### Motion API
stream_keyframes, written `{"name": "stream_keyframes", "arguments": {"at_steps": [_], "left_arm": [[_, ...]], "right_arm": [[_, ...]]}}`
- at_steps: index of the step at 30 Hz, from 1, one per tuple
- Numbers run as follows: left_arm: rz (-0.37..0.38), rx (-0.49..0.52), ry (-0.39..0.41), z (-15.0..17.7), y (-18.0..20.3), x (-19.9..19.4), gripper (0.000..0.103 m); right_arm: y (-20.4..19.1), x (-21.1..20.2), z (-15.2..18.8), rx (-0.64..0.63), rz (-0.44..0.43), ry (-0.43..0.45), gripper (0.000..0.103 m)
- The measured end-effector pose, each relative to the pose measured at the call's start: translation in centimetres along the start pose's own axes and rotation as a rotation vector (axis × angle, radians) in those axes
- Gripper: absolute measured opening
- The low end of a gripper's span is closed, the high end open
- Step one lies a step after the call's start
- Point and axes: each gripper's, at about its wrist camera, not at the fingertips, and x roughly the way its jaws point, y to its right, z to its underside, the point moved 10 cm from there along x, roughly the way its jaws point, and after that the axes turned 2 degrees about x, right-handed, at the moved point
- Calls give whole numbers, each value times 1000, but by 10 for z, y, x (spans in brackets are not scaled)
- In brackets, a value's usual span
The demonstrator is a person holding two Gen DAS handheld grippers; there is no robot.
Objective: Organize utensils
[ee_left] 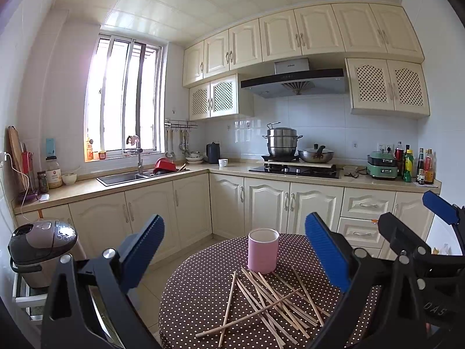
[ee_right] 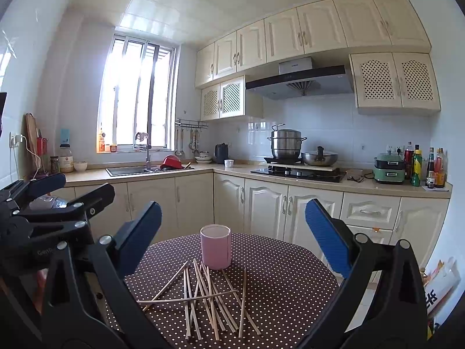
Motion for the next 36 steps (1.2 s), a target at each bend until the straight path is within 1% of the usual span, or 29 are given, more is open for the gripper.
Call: {"name": "stream_keyframes", "arguments": {"at_steps": [15,36], "left_arm": [[-7,0,-5,3,0,0,96],[-9,-2,-8,2,-2,0,96]], "right_arm": [[0,3,1,7,-10,-19,97],[-1,2,1,7,-11,-23,97]]}}
